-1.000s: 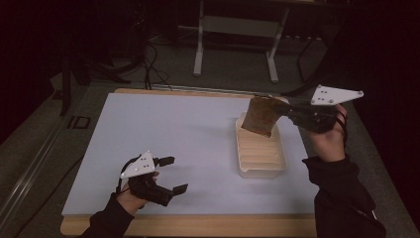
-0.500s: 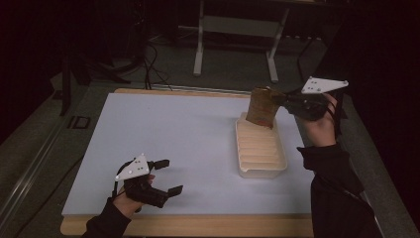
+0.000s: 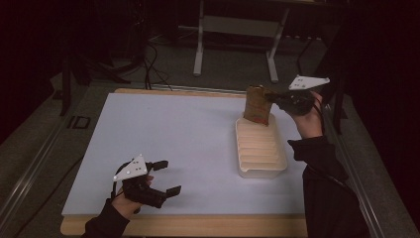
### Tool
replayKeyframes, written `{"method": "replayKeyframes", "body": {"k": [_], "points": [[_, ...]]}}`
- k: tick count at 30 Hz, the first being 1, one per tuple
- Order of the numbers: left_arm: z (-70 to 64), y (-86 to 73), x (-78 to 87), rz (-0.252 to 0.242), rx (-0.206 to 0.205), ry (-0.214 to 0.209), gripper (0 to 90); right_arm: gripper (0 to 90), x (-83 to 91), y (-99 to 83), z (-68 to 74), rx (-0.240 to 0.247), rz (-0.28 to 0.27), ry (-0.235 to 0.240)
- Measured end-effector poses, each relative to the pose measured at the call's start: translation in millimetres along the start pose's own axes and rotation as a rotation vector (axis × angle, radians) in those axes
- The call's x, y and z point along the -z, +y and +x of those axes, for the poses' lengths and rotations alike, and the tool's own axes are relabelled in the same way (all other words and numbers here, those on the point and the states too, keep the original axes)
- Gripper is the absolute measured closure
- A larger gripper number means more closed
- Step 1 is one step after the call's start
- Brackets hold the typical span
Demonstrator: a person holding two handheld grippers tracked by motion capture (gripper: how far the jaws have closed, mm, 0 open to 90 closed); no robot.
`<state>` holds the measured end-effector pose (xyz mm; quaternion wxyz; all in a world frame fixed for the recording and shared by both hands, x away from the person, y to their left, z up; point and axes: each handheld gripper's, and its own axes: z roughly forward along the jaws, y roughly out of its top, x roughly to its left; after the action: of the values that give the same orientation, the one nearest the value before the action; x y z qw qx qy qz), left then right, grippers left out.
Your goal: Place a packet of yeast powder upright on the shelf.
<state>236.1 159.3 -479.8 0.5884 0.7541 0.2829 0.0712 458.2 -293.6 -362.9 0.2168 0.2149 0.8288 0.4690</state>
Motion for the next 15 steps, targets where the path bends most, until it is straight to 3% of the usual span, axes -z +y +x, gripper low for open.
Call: {"method": "replayKeyframes", "body": {"k": [8, 15], "points": [[1.0, -1.3, -0.8, -0.001, 0.007, -0.008, 3.8, 86.4, -21.6, -1.9, 2.3, 0.03, 0.023, -0.019], [1.9, -3.1, 0.5, -0.005, 0.016, -0.008, 3.8, 85.9, -28.4, -9.7, -3.7, -0.004, -0.012, 0.011]]}}
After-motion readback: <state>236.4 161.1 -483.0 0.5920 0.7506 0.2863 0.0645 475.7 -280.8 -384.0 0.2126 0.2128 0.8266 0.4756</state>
